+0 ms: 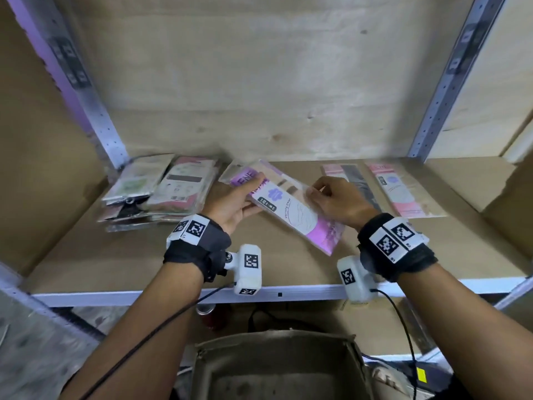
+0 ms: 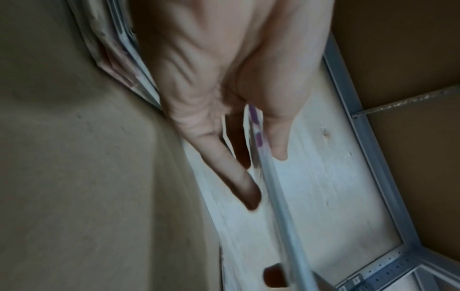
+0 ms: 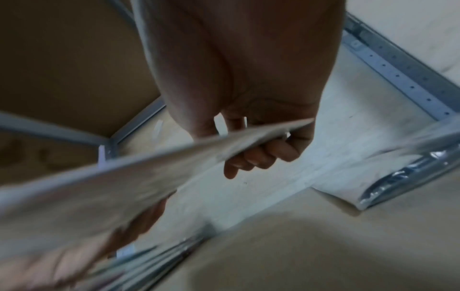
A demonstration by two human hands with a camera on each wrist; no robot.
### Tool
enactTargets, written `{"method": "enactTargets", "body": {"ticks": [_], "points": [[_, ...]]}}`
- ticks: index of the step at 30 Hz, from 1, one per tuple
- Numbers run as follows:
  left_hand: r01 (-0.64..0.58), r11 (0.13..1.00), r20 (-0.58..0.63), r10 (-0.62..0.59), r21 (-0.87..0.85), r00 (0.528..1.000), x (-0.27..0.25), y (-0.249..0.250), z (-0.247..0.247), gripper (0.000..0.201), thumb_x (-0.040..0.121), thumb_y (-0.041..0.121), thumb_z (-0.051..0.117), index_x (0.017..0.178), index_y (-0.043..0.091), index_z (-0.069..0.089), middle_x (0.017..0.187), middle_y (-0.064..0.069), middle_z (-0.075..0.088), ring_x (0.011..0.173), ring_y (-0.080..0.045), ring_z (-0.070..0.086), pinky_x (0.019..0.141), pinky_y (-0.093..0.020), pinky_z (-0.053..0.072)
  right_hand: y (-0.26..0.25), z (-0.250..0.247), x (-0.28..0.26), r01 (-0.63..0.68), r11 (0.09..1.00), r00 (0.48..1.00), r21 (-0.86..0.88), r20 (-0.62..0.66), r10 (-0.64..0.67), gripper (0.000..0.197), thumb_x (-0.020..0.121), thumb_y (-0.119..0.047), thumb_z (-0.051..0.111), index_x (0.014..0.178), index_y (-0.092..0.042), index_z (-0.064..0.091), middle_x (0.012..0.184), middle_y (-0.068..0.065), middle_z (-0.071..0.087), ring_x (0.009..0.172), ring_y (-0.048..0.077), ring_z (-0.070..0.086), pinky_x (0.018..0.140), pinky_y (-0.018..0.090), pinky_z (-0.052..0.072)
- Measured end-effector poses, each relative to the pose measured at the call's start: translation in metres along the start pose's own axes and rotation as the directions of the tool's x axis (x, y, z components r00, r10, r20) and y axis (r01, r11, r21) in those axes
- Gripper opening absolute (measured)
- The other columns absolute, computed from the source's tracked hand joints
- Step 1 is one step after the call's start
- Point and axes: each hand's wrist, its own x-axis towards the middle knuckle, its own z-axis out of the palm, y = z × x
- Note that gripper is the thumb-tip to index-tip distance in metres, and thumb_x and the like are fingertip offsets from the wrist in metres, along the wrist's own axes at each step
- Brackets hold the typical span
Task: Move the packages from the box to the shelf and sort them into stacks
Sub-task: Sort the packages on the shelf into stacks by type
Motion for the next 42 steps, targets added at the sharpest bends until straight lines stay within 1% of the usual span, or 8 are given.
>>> {"method": "enactTargets", "body": {"ticks": [6,16,21,27,31,36,39,42], "points": [[-0.133,0.991,-0.209,0.126,-0.019,0.970,0.014,-0.001,-0.009,0.015,0.089,0.025,0.071,0.103,0.018,0.069,0.084,0.000,0.076,0.071,-0.013,0.067,0.058,-0.020,0.055,0.007,-0.017,0.002,0.022,0.967,0.998,0.252,0.056,-0.037,0.017,0.098,-0.035,0.058,0.089,-0.021,0.063,0.098,0.007,0.072,0.093,0.028,0.069,0.086,0.039,0.053],[-0.117,0.967,-0.375,0.196,0.225,0.906,0.026,-0.004,-0.022,0.027,0.090,0.033,0.061,0.066,0.021,0.068,0.054,0.004,0.066,0.042,-0.008,0.050,0.050,-0.025,0.038,0.012,-0.016,0.001,-0.008,0.975,0.989,0.220,0.145,-0.024,0.028,0.097,-0.036,0.059,0.100,-0.009,0.065,0.098,0.012,0.074,0.096,0.032,0.070,0.091,0.044,0.053],[-0.135,0.978,-0.356,0.184,0.157,0.916,0.024,-0.005,-0.024,0.041,0.094,0.039,0.061,0.058,0.023,0.071,0.058,0.004,0.066,0.046,-0.008,0.047,0.051,-0.022,0.038,0.012,-0.016,-0.001,0.005,0.966,0.991,0.257,0.131,-0.040,0.029,0.096,-0.034,0.061,0.099,-0.006,0.065,0.097,0.012,0.074,0.096,0.033,0.069,0.091,0.044,0.053],[-0.132,0.955,-0.300,0.212,0.265,0.930,0.019,-0.005,-0.029,0.015,0.092,0.020,0.066,0.080,0.022,0.075,0.078,-0.001,0.072,0.048,-0.004,0.046,0.053,-0.020,0.036,0.016,-0.019,-0.003,0.066,0.974,0.994,0.219,0.067,-0.082,0.021,0.094,-0.035,0.065,0.090,-0.015,0.067,0.079,0.002,0.070,0.072,0.011,0.061,0.070,0.025,0.046],[-0.067,0.947,-0.354,0.182,0.313,0.917,0.018,-0.001,-0.029,0.014,0.086,0.031,0.064,0.076,0.022,0.070,0.071,0.004,0.071,0.043,-0.001,0.054,0.054,-0.020,0.039,0.016,-0.020,-0.006,0.091,0.973,0.989,0.211,0.092,-0.112,0.023,0.095,-0.033,0.063,0.096,-0.011,0.068,0.074,-0.004,0.068,0.067,0.008,0.061,0.066,0.022,0.045],[-0.077,0.942,-0.338,0.193,0.327,0.921,0.017,-0.003,-0.029,0.025,0.089,0.044,0.066,0.074,0.024,0.067,0.068,0.010,0.068,0.066,-0.007,0.064,0.064,-0.025,0.045,0.019,-0.021,-0.006,0.076,0.970,0.991,0.230,0.093,-0.100,0.022,0.094,-0.032,0.065,0.095,-0.010,0.069,0.072,-0.005,0.066,0.067,0.008,0.059,0.067,0.022,0.044],[-0.060,0.962,-0.321,0.147,0.267,0.936,0.016,0.000,-0.027,0.035,0.089,0.049,0.065,0.067,0.022,0.062,0.054,0.009,0.055,0.041,-0.005,0.048,0.052,-0.022,0.037,0.022,-0.022,-0.006,0.067,0.963,0.990,0.260,0.104,-0.097,0.024,0.093,-0.031,0.067,0.096,-0.008,0.069,0.077,0.002,0.069,0.071,0.012,0.061,0.072,0.027,0.047],[-0.077,0.994,-0.252,0.095,0.083,0.963,0.014,0.002,-0.027,0.033,0.090,0.047,0.066,0.075,0.018,0.063,0.065,0.003,0.054,0.033,-0.003,0.038,0.037,-0.017,0.028,0.023,-0.020,-0.006,0.069,0.960,0.989,0.271,0.106,-0.101,0.025,0.092,-0.031,0.068,0.096,-0.007,0.070,0.086,0.012,0.073,0.077,0.016,0.064,0.078,0.034,0.049]]}}
